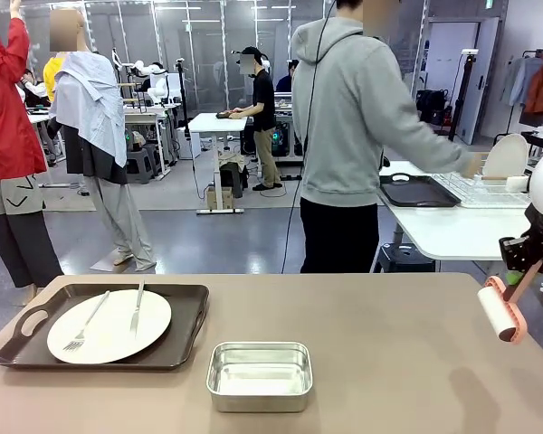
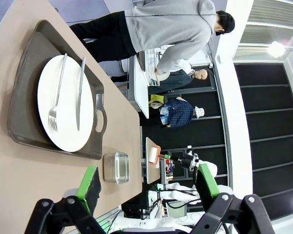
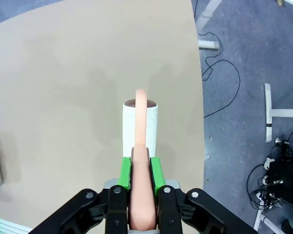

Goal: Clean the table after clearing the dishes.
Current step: Place the Lint Roller back on top of the Airtight Container.

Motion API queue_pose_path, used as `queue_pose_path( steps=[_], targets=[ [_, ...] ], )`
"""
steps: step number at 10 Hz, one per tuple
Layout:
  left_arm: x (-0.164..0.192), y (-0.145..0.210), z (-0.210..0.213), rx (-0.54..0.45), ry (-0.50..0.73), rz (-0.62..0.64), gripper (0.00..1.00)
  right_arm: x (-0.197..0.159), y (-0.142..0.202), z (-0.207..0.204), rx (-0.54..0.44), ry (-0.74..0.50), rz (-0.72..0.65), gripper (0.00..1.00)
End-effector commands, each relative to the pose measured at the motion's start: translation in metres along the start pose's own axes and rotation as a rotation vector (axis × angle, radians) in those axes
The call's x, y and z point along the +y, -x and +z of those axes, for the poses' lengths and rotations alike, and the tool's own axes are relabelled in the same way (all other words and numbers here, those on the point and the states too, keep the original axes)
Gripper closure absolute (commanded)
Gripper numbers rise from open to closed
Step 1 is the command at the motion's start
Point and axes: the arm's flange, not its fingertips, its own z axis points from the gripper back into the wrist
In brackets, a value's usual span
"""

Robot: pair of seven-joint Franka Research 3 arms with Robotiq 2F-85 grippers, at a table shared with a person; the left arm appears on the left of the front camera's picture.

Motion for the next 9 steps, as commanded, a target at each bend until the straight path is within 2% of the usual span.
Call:
queue_pose_path(
  steps=[1,3,4,5,7,9],
  targets=[
    [0.0,0.0,0.005,0.011,0.01,-0.017,0.0,0.001,-0.001,0.003,-0.02,0.005,0.004,0.8],
    [0.0,0.0,0.005,0.011,0.01,-0.017,0.0,0.0,0.0,0.0,0.0,0.0,0.0,0.8],
    [0.0,0.0,0.005,0.011,0.01,-0.017,0.0,0.043,-0.011,0.019,-0.116,-0.05,0.206,0.8],
    [0.0,0.0,0.005,0.011,0.01,-0.017,0.0,0.1,-0.016,0.041,-0.196,-0.073,0.475,0.8],
    [0.0,0.0,0.005,0.011,0.01,-0.017,0.0,0.214,-0.005,0.075,-0.203,-0.177,0.95,0.8],
    [0.0,0.0,0.005,0.011,0.01,-0.017,0.0,0.318,0.031,0.091,-0.191,-0.198,1.332,0.8]
  ],
)
